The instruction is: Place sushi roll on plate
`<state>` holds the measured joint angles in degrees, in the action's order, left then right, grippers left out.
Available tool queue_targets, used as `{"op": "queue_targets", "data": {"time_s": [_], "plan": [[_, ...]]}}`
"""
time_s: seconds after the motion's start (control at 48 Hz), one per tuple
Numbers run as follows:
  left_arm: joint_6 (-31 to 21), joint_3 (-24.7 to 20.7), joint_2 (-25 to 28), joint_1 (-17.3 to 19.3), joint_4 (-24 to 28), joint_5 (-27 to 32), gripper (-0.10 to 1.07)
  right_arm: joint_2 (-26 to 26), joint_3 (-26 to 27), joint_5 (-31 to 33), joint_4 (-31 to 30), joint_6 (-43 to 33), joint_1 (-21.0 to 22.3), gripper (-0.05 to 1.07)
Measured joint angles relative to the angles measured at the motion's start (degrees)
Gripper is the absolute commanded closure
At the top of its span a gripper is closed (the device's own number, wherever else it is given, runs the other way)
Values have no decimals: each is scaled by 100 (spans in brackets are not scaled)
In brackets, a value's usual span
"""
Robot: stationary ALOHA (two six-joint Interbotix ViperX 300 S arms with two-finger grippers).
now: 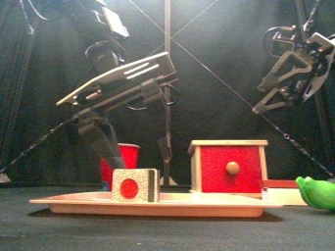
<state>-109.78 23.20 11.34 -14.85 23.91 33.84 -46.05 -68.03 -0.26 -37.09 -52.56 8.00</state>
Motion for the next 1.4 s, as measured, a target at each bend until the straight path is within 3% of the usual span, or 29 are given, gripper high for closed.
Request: {"op": "queue_targets", "data": {"time_s": [0.208,0.542,1.396], "plan": [[18,9,0,0,62,97,9,-9,0,0,0,0,0,0],[114,44,-237,9,325,1107,9,-9,0,0,-9,-9,0,0],[299,229,-422,-123,624,1257,9,-18,18,0,-9,0,-9,0]]}}
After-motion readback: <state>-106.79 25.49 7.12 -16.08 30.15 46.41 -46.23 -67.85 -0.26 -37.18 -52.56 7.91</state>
